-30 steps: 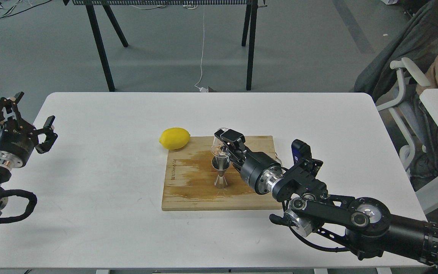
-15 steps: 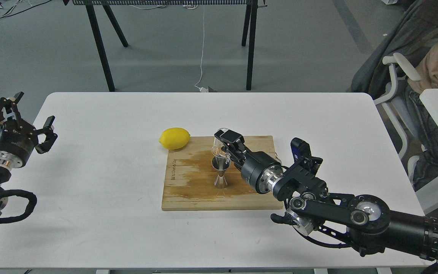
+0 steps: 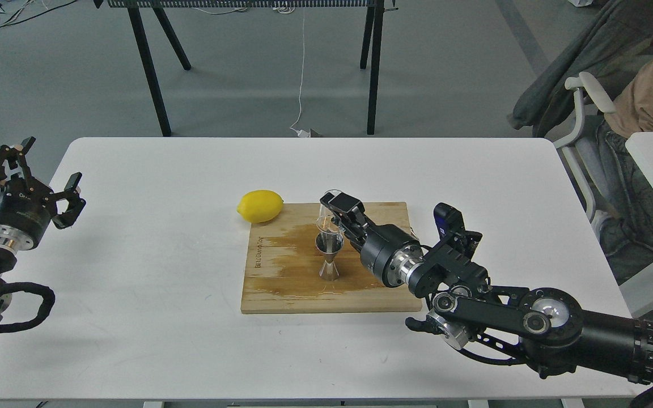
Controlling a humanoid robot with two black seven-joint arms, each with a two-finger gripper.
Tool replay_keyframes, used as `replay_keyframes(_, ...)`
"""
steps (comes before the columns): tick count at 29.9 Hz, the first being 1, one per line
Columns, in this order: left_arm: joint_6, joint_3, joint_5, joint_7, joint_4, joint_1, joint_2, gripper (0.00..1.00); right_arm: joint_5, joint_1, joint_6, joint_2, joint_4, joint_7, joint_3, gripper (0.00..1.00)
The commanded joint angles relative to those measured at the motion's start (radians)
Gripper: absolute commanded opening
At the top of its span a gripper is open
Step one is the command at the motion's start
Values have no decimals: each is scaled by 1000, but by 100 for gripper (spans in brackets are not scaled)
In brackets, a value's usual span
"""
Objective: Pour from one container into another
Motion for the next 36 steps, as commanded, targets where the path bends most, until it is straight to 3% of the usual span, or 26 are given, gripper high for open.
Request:
replay_keyframes(1, 0, 0, 0, 0, 0, 0, 0, 97, 0, 8, 0, -5, -2, 0, -4, 36)
replay_keyframes(36, 0, 0, 0, 0, 12, 0, -2, 97, -3, 44, 0, 10, -18, 4, -63, 36)
